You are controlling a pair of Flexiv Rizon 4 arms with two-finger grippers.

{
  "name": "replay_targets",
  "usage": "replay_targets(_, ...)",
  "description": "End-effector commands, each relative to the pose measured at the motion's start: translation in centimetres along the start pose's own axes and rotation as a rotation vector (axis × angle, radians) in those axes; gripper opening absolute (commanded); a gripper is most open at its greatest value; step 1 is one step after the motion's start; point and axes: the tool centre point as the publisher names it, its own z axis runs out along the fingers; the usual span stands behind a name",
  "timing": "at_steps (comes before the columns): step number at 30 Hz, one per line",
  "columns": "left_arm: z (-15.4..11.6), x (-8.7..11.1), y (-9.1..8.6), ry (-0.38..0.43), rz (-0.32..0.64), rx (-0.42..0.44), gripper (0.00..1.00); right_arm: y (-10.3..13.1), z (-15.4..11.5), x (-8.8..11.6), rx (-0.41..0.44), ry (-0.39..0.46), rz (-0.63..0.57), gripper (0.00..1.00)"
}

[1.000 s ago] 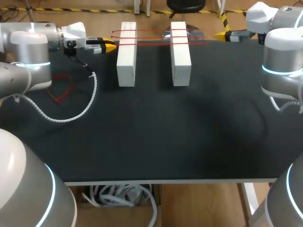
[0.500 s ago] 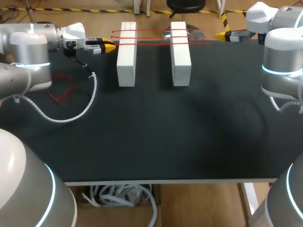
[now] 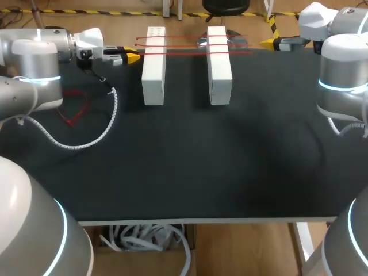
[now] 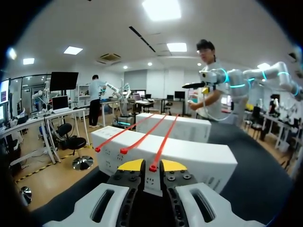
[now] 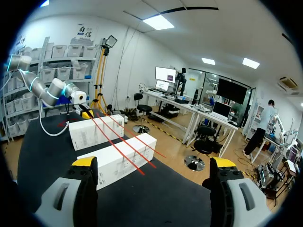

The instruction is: Grab the tape and strap the tape.

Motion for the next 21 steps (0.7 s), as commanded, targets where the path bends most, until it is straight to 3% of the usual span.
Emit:
replay_targets(1, -0.02, 0.01, 0.02, -0.001, 0.002, 0.002, 0.14, -0.01, 0.05, -0.02, 0.000, 0.000, 0.000, 1.00)
replay_targets(15, -0.25, -0.06, 0.01, -0.005, 0.003, -0.001, 0.00, -0.01, 0.05, -0.02, 0.000, 0.000, 0.000, 1.00)
replay_targets(21, -0.48, 0.23, -0.27, 0.024, 0.021, 0.007, 0.00, -0.01, 0.05, -0.02, 0.000, 0.000, 0.000, 1.00)
